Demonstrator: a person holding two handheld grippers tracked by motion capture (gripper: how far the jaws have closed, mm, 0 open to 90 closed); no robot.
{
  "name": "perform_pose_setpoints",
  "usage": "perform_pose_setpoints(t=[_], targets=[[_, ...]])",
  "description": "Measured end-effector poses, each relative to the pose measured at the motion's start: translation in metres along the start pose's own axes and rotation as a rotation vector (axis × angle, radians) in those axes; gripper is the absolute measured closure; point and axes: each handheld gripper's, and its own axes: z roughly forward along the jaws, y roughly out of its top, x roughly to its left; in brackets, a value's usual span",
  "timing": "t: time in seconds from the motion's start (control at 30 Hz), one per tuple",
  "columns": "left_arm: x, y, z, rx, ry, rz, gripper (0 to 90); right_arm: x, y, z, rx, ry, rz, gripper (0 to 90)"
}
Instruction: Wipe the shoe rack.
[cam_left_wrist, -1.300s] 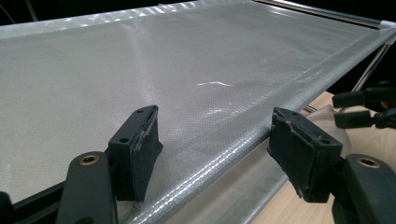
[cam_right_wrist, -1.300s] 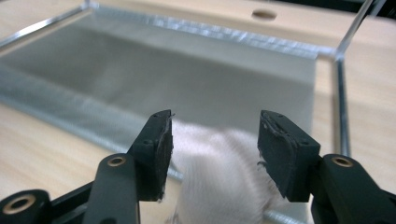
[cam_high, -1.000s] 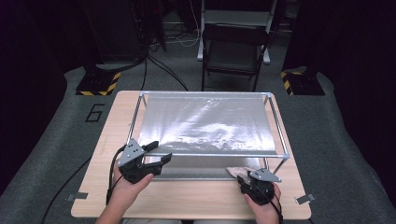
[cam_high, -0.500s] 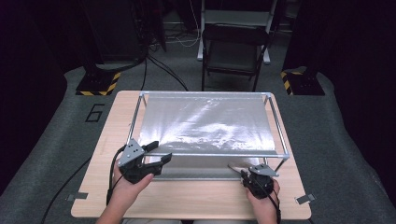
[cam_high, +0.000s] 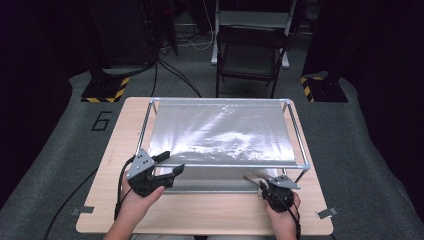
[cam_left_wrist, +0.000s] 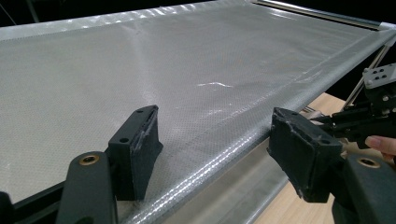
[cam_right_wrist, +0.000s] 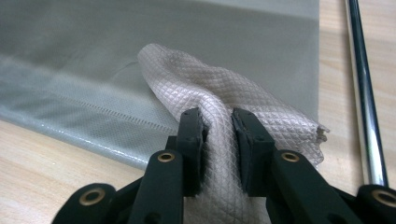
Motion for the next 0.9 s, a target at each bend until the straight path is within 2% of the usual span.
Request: perform_pose_setpoints(t=[0.03,0.1,0.13,0.23,0.33,0.37,0.4,0.43,0.47,0.5,0.53,0.57,0.6,0.67,0.7,0.73,0.77,0.8,0.87,0.9], targets=[[0.000,0.000,0.000,0.000,-0.001,0.002,33.4,-0.001,0.000,0.000,-0.009,0.010,0.067,73.4],[0.000,0.000,0.000,-0.002,0.000,0.003,33.3,-0.005,0.000,-0.001,-0.007,-0.006,0.057,73.4],[0.000,0.000,0.000,-0.003,0.001,0.003,33.3,-0.014,-0.003,-0.004,-0.003,-0.057,0.050,73.4],[0.000,0.000,0.001,-0.004,0.001,0.000,33.3,-0.014,-0.004,-0.004,-0.006,-0.062,0.087,73.2],[0.000,0.000,0.001,-0.003,0.001,-0.001,33.3,-0.009,-0.003,-0.002,-0.008,-0.063,0.074,73.1],[-0.001,0.000,0.001,-0.005,0.001,-0.006,33.3,-0.001,0.000,0.000,-0.010,0.017,0.075,72.9],[-0.001,0.000,0.001,-0.005,0.001,-0.006,33.3,-0.001,0.000,0.000,-0.010,0.017,0.075,72.9],[0.000,0.000,0.001,-0.006,0.001,-0.001,33.3,0.008,0.001,0.002,-0.010,0.026,0.032,72.7],[0.000,0.000,0.000,-0.006,0.001,0.000,33.3,0.007,0.001,0.002,-0.009,0.025,0.001,72.8],[0.000,0.000,0.000,-0.006,0.001,0.002,33.3,0.008,0.001,0.001,-0.007,0.023,0.031,73.2],[0.000,0.000,0.000,-0.005,0.000,0.003,33.4,0.004,0.001,0.001,-0.003,0.022,0.023,73.2],[0.000,0.000,0.000,-0.006,0.000,0.003,33.4,0.000,0.000,0.000,-0.011,0.008,0.047,73.3],[0.000,0.000,0.000,-0.006,0.000,0.003,33.4,0.000,0.000,0.000,-0.011,0.008,0.047,73.3],[0.000,0.000,0.000,-0.006,0.000,0.002,33.4,-0.010,-0.002,-0.002,-0.004,-0.040,0.069,73.4],[0.000,0.000,0.001,-0.007,0.000,0.002,33.4,-0.011,-0.003,-0.002,-0.006,-0.031,0.099,73.4],[0.000,0.000,0.001,-0.007,0.000,0.002,33.4,-0.010,-0.003,-0.001,-0.017,-0.035,0.094,73.3],[-0.001,0.000,0.001,-0.008,0.001,-0.001,33.3,-0.008,-0.003,-0.001,-0.005,-0.043,0.071,73.4],[-0.001,0.000,0.001,-0.008,0.001,-0.001,33.3,-0.008,-0.003,-0.001,-0.005,-0.043,0.071,73.4],[0.000,-0.001,0.001,-0.010,-0.001,-0.001,33.3,-0.002,-0.002,0.000,-0.011,-0.006,0.076,73.4],[0.000,-0.001,0.001,-0.011,-0.001,-0.002,33.3,0.002,-0.001,0.000,-0.006,-0.006,0.032,73.4]])
